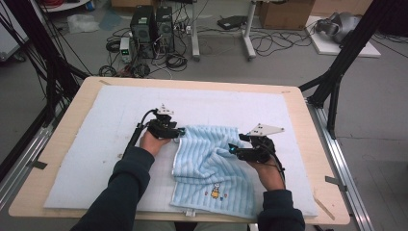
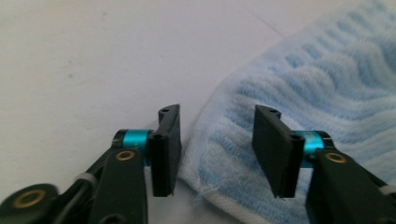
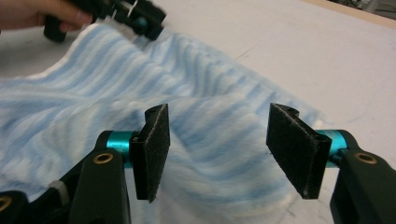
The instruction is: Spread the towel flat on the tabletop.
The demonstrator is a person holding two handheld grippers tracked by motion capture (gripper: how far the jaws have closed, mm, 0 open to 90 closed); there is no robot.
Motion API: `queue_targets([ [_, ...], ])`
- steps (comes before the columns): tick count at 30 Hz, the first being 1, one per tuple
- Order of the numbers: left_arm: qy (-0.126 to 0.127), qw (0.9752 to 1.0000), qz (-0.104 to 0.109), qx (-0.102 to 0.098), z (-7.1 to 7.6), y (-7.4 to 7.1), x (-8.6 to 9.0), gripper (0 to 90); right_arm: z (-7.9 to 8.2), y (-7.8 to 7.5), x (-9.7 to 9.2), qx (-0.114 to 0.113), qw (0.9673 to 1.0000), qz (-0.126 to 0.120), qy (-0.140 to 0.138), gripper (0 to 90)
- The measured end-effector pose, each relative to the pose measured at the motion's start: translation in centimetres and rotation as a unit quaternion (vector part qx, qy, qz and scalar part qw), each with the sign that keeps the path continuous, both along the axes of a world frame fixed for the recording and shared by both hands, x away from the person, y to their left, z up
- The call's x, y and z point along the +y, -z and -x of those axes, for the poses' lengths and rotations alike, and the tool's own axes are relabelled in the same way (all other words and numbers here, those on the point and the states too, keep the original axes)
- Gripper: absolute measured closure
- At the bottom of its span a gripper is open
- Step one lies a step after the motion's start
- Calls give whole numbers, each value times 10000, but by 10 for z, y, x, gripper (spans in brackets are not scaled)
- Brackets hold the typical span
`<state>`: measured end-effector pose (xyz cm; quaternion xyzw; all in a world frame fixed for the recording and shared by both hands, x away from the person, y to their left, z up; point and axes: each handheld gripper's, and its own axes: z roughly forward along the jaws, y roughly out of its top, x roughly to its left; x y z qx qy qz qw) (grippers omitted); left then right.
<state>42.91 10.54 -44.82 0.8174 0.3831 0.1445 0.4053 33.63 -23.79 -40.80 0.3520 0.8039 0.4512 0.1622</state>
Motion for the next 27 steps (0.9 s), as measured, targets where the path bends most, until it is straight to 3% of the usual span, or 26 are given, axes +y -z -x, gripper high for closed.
queue_targets([
  [1,17,9998,-155,-110,1,-1,-1,563,-2,1,-3,5,10000,-20,44,391],
  [2,36,9998,-162,-110,0,-1,-1,604,-4,1,-6,32,9999,-39,113,391],
  [4,235,9996,-108,-74,-3,-2,2,841,-9,3,-12,77,9997,-60,238,391],
  [6,285,9994,-193,-45,-9,-4,4,851,-15,3,-17,115,9993,-136,331,391],
  [11,-199,9990,-305,-257,-36,-16,17,854,-23,6,-20,187,9987,-144,453,394],
  [13,-423,9982,-260,-334,-48,-20,26,853,-25,8,-18,242,9986,-132,454,393],
  [16,-652,9975,-122,-224,-63,-19,39,852,-27,11,-14,234,9987,-93,439,395],
  [19,-730,9972,10,-171,-65,-16,45,834,-31,11,-10,228,9988,-32,443,397],
  [20,-756,9970,21,-165,-65,-15,45,800,-31,11,-10,224,9988,-25,438,400],
  [24,-846,9961,234,-85,-62,-14,47,525,-40,7,-11,199,9981,-19,589,431],
  [27,-700,9970,297,-133,-54,-13,47,502,-53,6,-9,183,9981,58,590,508],
])
